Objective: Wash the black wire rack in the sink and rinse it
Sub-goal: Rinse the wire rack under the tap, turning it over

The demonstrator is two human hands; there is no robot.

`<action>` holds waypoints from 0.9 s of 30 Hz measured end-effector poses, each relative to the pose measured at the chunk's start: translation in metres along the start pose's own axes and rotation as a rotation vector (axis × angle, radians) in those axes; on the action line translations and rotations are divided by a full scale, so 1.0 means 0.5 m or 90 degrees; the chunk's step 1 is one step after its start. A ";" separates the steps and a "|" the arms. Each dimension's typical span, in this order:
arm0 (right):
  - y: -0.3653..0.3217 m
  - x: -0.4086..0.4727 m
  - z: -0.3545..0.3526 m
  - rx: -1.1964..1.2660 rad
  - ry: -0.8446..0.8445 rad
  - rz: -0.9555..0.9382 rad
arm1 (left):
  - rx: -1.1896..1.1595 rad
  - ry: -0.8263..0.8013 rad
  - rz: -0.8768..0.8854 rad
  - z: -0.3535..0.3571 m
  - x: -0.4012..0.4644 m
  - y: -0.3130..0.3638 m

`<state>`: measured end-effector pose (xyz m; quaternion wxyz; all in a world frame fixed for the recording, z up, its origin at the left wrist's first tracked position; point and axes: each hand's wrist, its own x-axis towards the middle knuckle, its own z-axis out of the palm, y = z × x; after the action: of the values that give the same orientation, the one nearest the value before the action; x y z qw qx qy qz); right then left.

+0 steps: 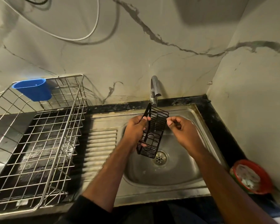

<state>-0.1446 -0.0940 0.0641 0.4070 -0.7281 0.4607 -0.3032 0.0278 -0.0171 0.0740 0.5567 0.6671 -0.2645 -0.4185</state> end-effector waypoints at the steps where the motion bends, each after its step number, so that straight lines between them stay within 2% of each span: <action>1: 0.001 0.000 0.000 0.002 -0.004 0.001 | 0.004 0.007 -0.006 0.004 -0.002 0.002; 6: 0.012 -0.003 0.002 -0.008 -0.046 -0.001 | -0.001 0.021 -0.058 0.017 -0.009 0.008; 10: 0.001 -0.009 -0.009 -0.013 0.033 -0.032 | -0.014 0.015 -0.054 0.022 -0.016 0.002; 13: -0.006 -0.007 -0.018 0.006 0.061 -0.008 | 0.038 -0.006 -0.030 0.024 -0.025 0.011; 16: -0.008 -0.008 -0.028 -0.048 0.056 -0.002 | 0.103 -0.023 -0.002 0.030 -0.029 0.018; 21: -0.006 0.006 -0.033 -0.209 0.033 -0.086 | 0.190 -0.041 0.057 0.035 -0.034 0.028; 27: 0.022 0.027 -0.033 -0.235 0.007 -0.033 | 0.227 -0.066 0.081 0.041 -0.044 0.036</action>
<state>-0.1575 -0.1143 0.0634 0.2560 -0.8003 0.4920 -0.2280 0.0013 -0.0141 0.0965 0.4407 0.7148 -0.4043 -0.3624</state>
